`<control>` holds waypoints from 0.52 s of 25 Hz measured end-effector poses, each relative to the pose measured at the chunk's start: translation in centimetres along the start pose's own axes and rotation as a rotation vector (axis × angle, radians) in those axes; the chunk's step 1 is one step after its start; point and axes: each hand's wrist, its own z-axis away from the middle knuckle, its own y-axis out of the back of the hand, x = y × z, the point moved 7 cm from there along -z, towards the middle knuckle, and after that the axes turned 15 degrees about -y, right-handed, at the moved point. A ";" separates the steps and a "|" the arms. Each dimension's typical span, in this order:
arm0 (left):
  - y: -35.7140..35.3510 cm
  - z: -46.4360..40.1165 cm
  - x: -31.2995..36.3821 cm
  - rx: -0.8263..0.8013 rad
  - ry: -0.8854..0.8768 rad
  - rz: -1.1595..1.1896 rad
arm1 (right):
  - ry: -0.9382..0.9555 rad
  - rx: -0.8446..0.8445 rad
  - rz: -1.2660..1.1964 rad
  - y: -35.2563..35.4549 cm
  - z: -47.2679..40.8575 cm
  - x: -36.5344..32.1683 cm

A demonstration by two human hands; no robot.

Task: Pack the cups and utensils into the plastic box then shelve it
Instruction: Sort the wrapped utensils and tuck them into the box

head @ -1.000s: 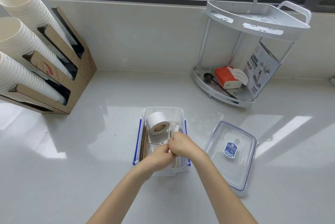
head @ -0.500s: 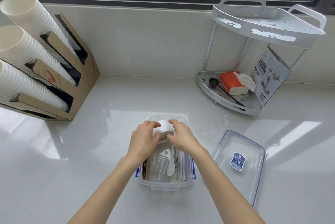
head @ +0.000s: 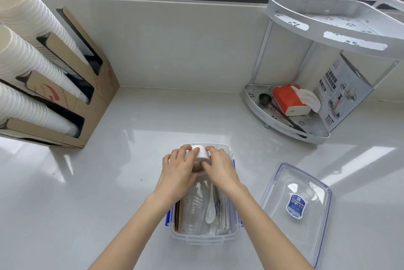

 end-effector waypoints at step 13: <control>-1.3 0.7 0.1 -0.077 -0.065 -0.018 | -0.087 0.053 0.140 -0.2 -0.9 0.1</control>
